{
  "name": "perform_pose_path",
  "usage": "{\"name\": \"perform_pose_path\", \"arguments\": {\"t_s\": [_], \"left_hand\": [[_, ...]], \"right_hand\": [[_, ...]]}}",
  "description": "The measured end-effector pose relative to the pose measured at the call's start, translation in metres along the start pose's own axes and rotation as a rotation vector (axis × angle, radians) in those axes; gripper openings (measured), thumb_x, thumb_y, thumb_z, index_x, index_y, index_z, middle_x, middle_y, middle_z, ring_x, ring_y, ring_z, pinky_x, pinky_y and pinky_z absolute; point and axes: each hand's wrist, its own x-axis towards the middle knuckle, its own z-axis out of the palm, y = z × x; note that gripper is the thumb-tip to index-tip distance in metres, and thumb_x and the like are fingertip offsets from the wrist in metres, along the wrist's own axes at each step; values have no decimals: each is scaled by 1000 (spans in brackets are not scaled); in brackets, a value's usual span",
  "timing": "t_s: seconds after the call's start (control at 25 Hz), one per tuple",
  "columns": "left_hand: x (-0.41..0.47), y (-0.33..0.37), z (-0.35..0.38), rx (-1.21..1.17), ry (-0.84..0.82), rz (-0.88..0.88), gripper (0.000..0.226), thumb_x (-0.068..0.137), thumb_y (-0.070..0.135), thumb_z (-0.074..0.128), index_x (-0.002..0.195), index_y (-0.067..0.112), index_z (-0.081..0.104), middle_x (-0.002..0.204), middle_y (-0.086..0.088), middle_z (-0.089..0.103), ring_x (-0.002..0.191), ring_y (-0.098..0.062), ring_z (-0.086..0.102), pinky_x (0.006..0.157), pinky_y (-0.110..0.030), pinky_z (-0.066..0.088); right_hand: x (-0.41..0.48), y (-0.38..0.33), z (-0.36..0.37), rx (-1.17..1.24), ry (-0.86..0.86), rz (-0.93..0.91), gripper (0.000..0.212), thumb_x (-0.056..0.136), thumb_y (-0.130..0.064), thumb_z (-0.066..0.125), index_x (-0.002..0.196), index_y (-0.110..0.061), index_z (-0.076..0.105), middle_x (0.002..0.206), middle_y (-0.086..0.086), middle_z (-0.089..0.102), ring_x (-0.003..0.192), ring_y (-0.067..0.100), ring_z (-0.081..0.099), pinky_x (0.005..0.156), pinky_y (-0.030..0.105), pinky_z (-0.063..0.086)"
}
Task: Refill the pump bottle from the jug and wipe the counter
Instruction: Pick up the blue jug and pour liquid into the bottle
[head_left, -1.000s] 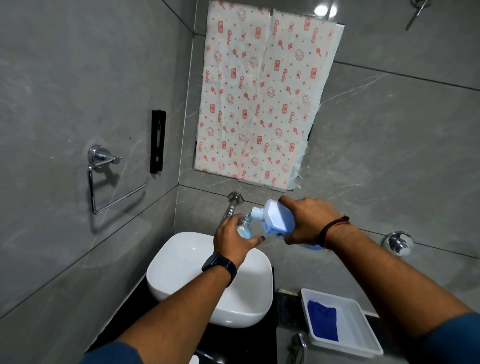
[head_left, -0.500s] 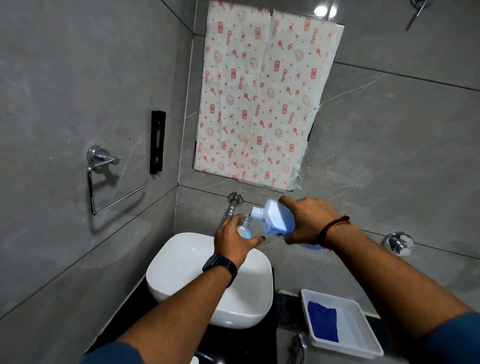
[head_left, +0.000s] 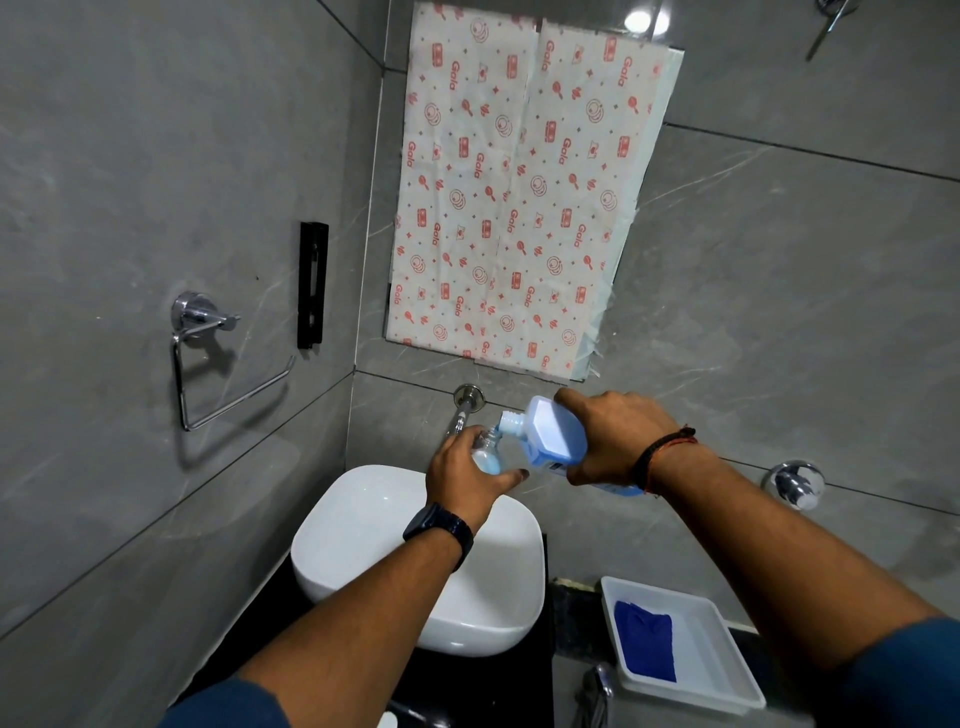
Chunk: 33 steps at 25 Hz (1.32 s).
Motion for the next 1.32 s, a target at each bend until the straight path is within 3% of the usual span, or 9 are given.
{"name": "perform_pose_path", "arguments": {"t_s": [0.36, 0.64, 1.04, 1.32], "left_hand": [[-1, 3, -1, -2, 6, 7, 67, 52, 38, 88, 110, 22, 58, 109, 1, 62, 92, -15, 53, 74, -26, 45], [-3, 6, -3, -2, 14, 23, 65, 51, 38, 88, 106, 22, 59, 105, 1, 62, 92, -18, 56, 74, -25, 45], [-4, 8, -5, -2, 12, 20, 64, 52, 38, 88, 107, 21, 58, 106, 0, 62, 90, -15, 53, 72, -24, 44], [-4, 8, -3, 1, 17, 23, 65, 52, 38, 87, 107, 20, 58, 106, 0, 62, 90, -14, 53, 74, -24, 44]], "right_hand": [[-2, -2, -5, -9, 0, 1, 81, 62, -49, 78, 126, -29, 34, 111, 3, 61, 85, 21, 56, 59, 27, 44], [-5, -2, -10, 1, 2, 8, 79, 62, -49, 78, 125, -29, 34, 110, 3, 61, 78, 17, 47, 58, 27, 44], [-6, -4, -12, -6, -2, 1, 81, 63, -48, 78, 127, -28, 34, 112, 3, 61, 84, 19, 53, 61, 28, 45], [-8, -2, -13, -18, 5, 7, 80, 62, -49, 78, 126, -29, 35, 110, 3, 62, 77, 17, 46, 57, 27, 42]]}}
